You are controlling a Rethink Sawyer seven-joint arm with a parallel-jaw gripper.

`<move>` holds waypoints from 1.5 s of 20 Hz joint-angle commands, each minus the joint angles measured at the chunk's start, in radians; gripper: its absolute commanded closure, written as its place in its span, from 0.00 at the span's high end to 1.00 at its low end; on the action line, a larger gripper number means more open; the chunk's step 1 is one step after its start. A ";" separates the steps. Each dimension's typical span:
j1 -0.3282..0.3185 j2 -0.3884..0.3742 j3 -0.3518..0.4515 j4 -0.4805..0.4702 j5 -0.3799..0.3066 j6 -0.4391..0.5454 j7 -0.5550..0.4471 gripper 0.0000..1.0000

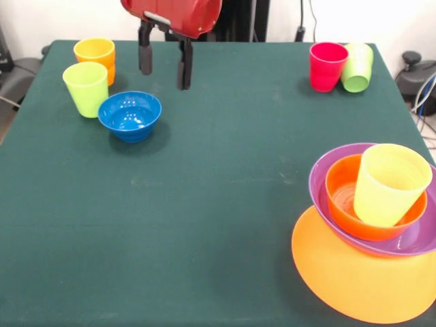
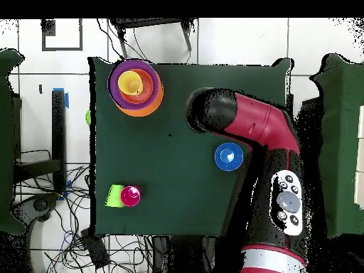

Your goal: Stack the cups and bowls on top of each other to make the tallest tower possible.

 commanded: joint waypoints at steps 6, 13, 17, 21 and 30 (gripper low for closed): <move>-0.103 -0.253 0.159 0.386 -0.116 -0.156 -0.164 1.00; -0.116 -0.331 0.171 0.509 -0.107 -0.089 -0.134 1.00; -0.128 -0.353 0.206 0.588 -0.089 -0.129 -0.120 1.00; -0.128 -0.332 0.234 0.642 -0.102 -0.221 -0.082 1.00; -0.052 -0.248 0.226 0.683 -0.154 -0.430 0.055 1.00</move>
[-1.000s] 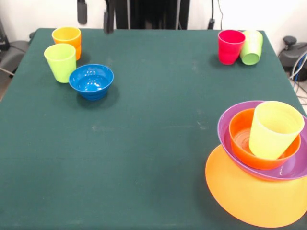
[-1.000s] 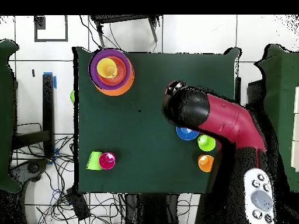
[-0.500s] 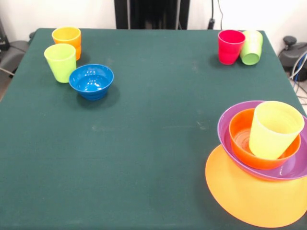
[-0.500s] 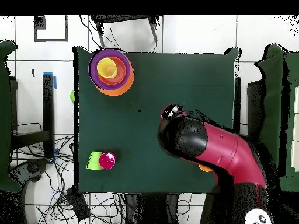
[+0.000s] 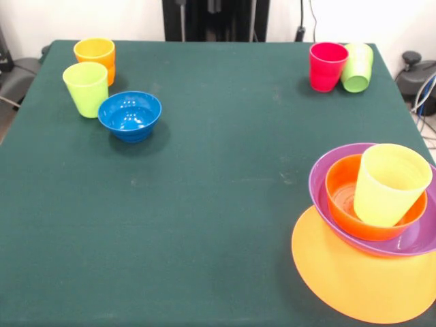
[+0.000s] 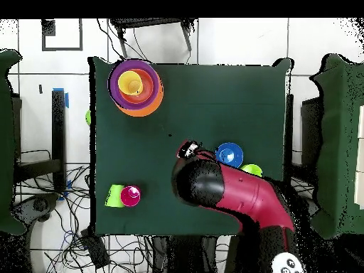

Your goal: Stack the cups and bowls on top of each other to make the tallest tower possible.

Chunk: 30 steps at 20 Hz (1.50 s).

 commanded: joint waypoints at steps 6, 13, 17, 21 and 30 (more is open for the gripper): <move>0.117 0.170 0.061 0.106 -0.065 -0.245 0.112 1.00; 0.170 0.196 0.019 0.117 -0.037 -0.271 0.130 1.00; 0.226 0.161 -0.013 0.133 0.002 -0.215 0.161 1.00; 0.282 0.180 -0.029 0.137 0.049 -0.240 0.213 1.00; 0.432 0.211 -0.094 0.131 0.176 -0.265 0.314 1.00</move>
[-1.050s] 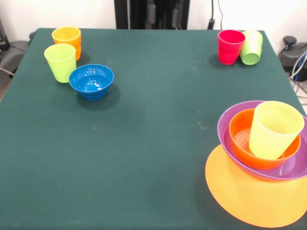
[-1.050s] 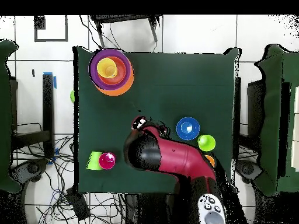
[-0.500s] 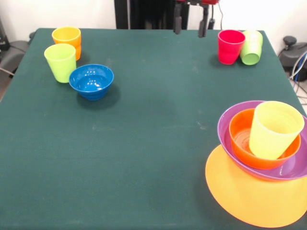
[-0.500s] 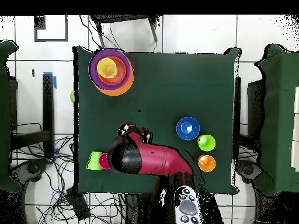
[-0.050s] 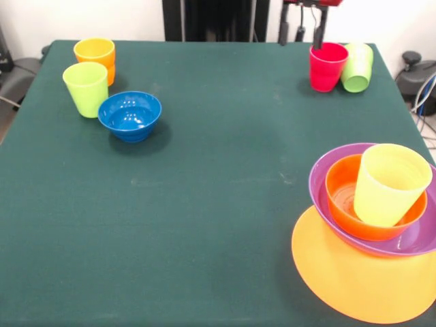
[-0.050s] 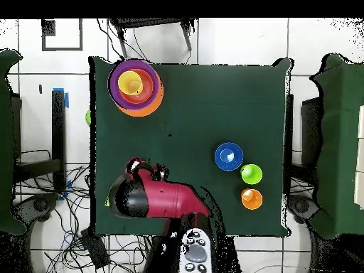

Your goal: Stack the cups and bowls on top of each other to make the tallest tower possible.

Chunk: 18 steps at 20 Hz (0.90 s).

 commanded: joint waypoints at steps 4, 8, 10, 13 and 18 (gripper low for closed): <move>0.110 0.073 -0.021 0.038 0.098 -0.068 0.267 1.00; 0.107 0.096 -0.017 0.037 0.091 -0.106 0.267 1.00; 0.115 0.099 -0.021 0.045 0.097 -0.113 0.280 1.00; 0.116 0.107 -0.002 0.068 0.108 -0.143 0.306 1.00; 0.137 0.126 0.006 0.085 0.131 -0.177 0.336 1.00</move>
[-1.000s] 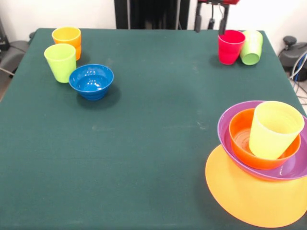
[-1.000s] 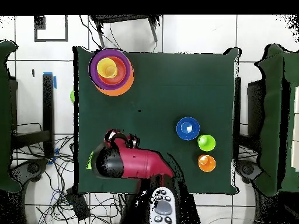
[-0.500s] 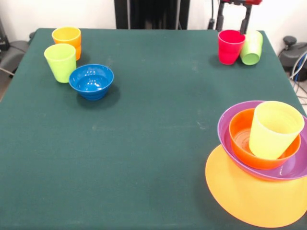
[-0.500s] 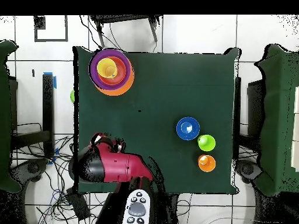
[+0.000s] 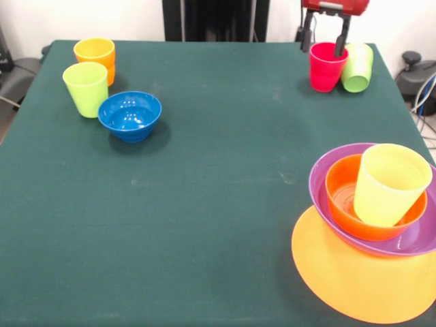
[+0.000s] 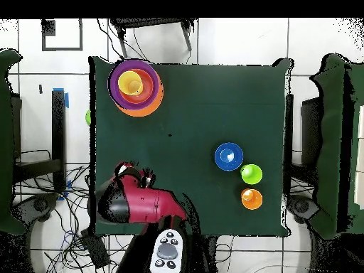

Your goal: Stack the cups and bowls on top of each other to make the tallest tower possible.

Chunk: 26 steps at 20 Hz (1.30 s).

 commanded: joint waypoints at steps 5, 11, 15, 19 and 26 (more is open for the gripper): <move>0.099 0.066 0.017 0.078 0.114 -0.054 0.272 1.00; 0.151 0.070 0.018 0.090 0.171 -0.055 0.311 1.00; 0.186 0.088 -0.035 0.071 0.200 -0.027 0.307 1.00; 0.139 0.113 -0.011 0.074 0.172 -0.091 0.291 1.00; 0.124 0.164 -0.010 0.072 0.147 -0.178 0.292 1.00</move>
